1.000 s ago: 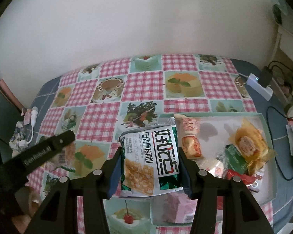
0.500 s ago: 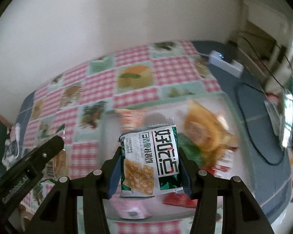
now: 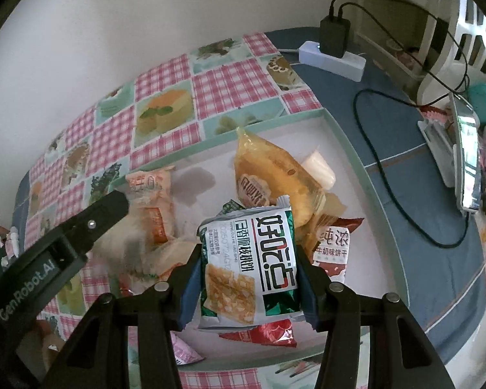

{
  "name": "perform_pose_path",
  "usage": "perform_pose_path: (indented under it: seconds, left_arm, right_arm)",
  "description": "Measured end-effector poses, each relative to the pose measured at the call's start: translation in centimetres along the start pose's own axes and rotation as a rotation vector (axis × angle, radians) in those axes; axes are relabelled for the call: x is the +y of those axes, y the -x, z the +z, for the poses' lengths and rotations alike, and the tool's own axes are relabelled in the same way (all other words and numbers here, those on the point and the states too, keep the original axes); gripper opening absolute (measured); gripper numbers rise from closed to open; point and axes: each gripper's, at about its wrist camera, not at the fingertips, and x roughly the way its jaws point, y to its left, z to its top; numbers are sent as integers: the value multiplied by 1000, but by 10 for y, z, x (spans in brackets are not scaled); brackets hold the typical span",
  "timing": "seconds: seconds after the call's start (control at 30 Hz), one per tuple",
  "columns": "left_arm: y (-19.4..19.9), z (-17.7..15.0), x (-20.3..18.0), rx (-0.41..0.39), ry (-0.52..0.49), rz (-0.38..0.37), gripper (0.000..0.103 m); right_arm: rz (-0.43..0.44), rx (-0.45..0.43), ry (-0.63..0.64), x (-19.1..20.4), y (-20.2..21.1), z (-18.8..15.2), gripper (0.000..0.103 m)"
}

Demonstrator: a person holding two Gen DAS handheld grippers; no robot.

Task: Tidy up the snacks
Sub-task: 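Carry the cookie bag and biscuit pack over the tray and release them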

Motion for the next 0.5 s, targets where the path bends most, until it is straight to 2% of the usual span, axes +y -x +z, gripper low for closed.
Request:
perform_pose_path:
  seconds: [0.07, 0.2, 0.27, 0.33, 0.5]
  left_arm:
    - [2, -1, 0, -1, -5, -3, 69]
    - [11, 0, 9, -12, 16, 5, 71]
    - [16, -1, 18, -18, 34, 31, 81]
    - [23, -4, 30, -29, 51, 71, 86]
    - [41, -15, 55, -58, 69, 172, 91]
  right_arm:
    - [-1, 4, 3, 1, -1, -1, 55]
    - [0, 10, 10, 3, -3, -1, 57]
    - [7, 5, 8, 2, -3, -1, 70]
    - [13, -7, 9, 2, -1, -2, 77]
    - [3, -36, 27, 7, 5, -6, 84]
